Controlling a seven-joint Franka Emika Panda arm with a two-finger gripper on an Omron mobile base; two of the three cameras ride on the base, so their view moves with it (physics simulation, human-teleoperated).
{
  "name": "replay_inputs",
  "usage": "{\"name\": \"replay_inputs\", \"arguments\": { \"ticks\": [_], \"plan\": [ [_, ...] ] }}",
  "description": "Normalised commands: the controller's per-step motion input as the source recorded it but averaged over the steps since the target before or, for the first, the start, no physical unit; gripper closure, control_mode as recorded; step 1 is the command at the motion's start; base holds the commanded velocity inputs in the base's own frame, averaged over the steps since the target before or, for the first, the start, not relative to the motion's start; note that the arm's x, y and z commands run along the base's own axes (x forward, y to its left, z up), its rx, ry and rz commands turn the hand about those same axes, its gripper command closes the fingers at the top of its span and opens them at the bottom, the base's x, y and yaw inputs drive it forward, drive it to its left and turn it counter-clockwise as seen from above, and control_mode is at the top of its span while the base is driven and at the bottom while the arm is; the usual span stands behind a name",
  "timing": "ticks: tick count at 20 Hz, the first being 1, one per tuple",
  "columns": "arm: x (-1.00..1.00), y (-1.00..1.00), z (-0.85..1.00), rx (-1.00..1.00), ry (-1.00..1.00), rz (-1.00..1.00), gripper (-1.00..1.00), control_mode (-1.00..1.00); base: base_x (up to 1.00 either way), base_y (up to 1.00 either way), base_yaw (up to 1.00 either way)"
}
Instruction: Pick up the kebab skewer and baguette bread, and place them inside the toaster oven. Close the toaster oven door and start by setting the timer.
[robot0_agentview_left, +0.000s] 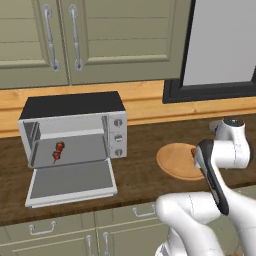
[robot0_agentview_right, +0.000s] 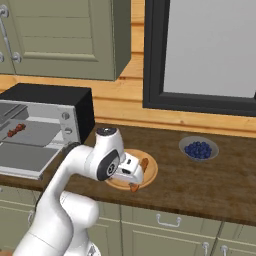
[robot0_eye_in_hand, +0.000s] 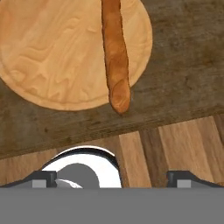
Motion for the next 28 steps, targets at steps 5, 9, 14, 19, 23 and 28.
{"name": "replay_inputs", "arguments": {
  "ticks": [5, 9, 14, 19, 23, 28],
  "plan": [
    [0.49, -0.20, -0.46, 0.00, 0.03, 0.09, -1.00, -1.00, 0.00, 0.00, 0.00],
    [0.51, 0.00, -0.30, 0.00, 0.05, 0.05, -1.00, -1.00, 0.00, 0.00, 0.00],
    [0.29, -0.18, -0.25, 0.00, 0.05, 0.01, -1.00, -1.00, 0.00, 0.00, 0.00],
    [0.06, -0.30, -0.19, -0.02, 0.03, 0.00, -1.00, -1.00, 0.00, 0.00, 0.00],
    [0.15, -0.09, -0.19, 0.00, 0.01, 0.00, -1.00, -1.00, 0.00, 0.00, 0.00],
    [0.11, -0.01, -0.16, 0.00, 0.02, 0.00, -1.00, -1.00, 0.00, 0.00, 0.00]
  ]
}}
